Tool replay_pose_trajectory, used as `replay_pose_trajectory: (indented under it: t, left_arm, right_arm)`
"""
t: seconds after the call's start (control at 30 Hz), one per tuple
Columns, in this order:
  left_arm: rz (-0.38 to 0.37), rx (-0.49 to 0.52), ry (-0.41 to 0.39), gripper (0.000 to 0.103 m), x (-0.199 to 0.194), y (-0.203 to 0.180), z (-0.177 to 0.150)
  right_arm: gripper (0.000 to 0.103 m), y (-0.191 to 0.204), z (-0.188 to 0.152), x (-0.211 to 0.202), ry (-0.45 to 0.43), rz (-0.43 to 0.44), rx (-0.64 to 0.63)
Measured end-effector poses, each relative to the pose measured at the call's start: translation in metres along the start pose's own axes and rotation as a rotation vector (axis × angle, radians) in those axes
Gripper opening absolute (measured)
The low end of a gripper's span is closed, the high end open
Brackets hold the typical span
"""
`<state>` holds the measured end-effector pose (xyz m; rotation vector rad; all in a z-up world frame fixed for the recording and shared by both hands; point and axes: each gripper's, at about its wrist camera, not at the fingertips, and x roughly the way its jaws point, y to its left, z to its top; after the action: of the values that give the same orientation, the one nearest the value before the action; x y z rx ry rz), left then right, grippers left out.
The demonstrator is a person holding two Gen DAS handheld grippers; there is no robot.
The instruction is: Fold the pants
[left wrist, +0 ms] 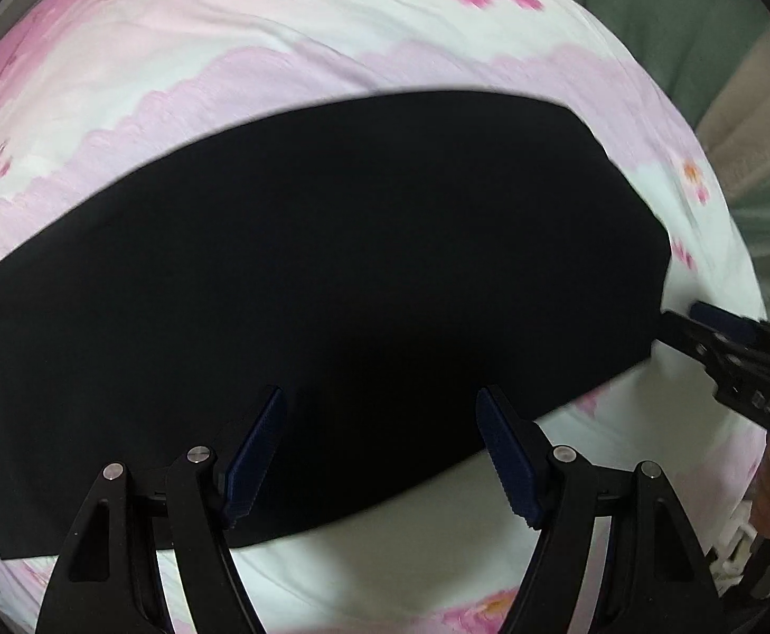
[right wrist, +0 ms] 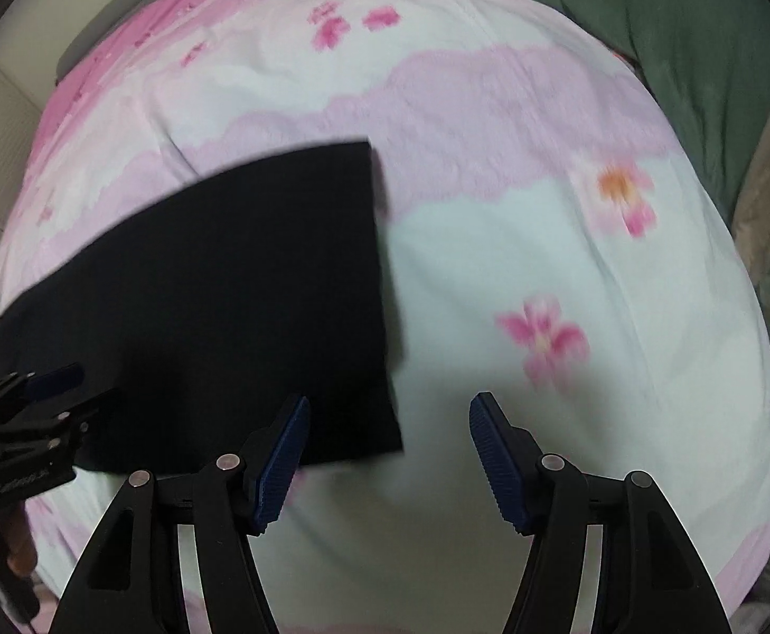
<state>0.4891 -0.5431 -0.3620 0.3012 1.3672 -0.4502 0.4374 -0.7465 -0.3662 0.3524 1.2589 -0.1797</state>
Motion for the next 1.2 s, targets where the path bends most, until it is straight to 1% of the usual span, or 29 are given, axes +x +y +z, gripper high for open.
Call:
replay_pose_trajectory:
  t: [0.07, 0.1, 0.17, 0.23, 0.27, 0.33, 0.4, 0.47, 0.53, 0.6, 0.67, 0.73, 0.8, 0.83, 0.93, 0.97, 1.03, 1.1, 1.13, 1.2]
  left_arm:
    - [0.013, 0.017, 0.002, 0.074, 0.0, -0.005, -0.005]
    - [0.016, 0.026, -0.002, 0.074, 0.0, -0.007, -0.008]
    - [0.027, 0.034, -0.005, 0.074, -0.002, -0.008, -0.01]
    - [0.027, 0.032, -0.014, 0.074, -0.005, -0.007, -0.01]
    - [0.031, 0.029, -0.023, 0.074, -0.008, -0.007, -0.01]
    - [0.04, 0.024, -0.039, 0.074, -0.014, -0.005, -0.01]
    - [0.036, 0.02, -0.054, 0.074, -0.019, -0.004, -0.01]
    - [0.035, 0.017, -0.058, 0.074, -0.021, -0.003, -0.01]
    - [0.034, 0.013, -0.058, 0.074, -0.021, -0.005, -0.011]
    - [0.027, 0.013, -0.058, 0.074, -0.022, -0.005, -0.011]
    - [0.022, 0.014, -0.059, 0.074, -0.023, -0.004, -0.014]
    - [0.014, 0.019, -0.058, 0.074, -0.026, -0.002, -0.017]
    - [0.018, 0.028, -0.06, 0.074, -0.025, -0.003, -0.017]
    - [0.024, 0.03, -0.061, 0.074, -0.027, 0.002, -0.015]
    - [0.035, 0.02, -0.067, 0.074, -0.032, 0.01, -0.018]
    - [0.034, 0.012, -0.072, 0.074, -0.035, 0.01, -0.022]
    - [0.038, -0.001, -0.08, 0.074, -0.041, 0.014, -0.027]
    - [0.046, -0.019, -0.091, 0.074, -0.045, 0.019, -0.033]
    - [0.049, -0.026, -0.093, 0.074, -0.045, 0.02, -0.036]
    - [0.054, -0.042, -0.092, 0.074, -0.042, 0.024, -0.042]
  right_arm:
    - [0.054, 0.0, -0.007, 0.008, 0.031, 0.003, 0.003]
    - [0.054, 0.002, -0.009, 0.012, 0.05, 0.008, 0.004]
    - [0.054, 0.007, -0.013, 0.015, 0.061, 0.03, 0.002]
    - [0.054, 0.015, -0.014, 0.017, 0.064, 0.025, -0.009]
    - [0.054, 0.019, -0.014, 0.017, 0.051, 0.035, -0.015]
    - [0.054, 0.024, -0.011, 0.018, 0.04, 0.01, -0.02]
    - [0.053, 0.028, -0.005, 0.013, 0.024, 0.014, -0.013]
    - [0.053, 0.032, -0.001, -0.007, -0.052, 0.054, -0.008]
    - [0.053, 0.039, 0.002, -0.022, -0.107, 0.065, -0.04]
    - [0.053, 0.041, 0.002, -0.026, -0.105, 0.035, -0.056]
    - [0.053, 0.042, -0.002, -0.031, -0.113, 0.037, -0.081]
    - [0.053, 0.04, -0.007, -0.034, -0.086, 0.034, -0.086]
    - [0.053, 0.039, -0.017, -0.034, -0.053, 0.063, -0.083]
    - [0.053, 0.038, -0.019, -0.033, -0.038, 0.062, -0.088]
    - [0.053, 0.038, -0.027, -0.024, -0.005, 0.009, -0.109]
    - [0.053, 0.038, -0.028, -0.025, -0.007, 0.005, -0.102]
    - [0.053, 0.04, -0.028, -0.028, -0.021, 0.027, -0.082]
    - [0.053, 0.041, -0.029, -0.022, 0.007, 0.045, -0.057]
    - [0.053, 0.042, -0.032, -0.019, 0.018, 0.042, -0.059]
    - [0.053, 0.047, -0.037, -0.009, 0.022, -0.002, -0.086]
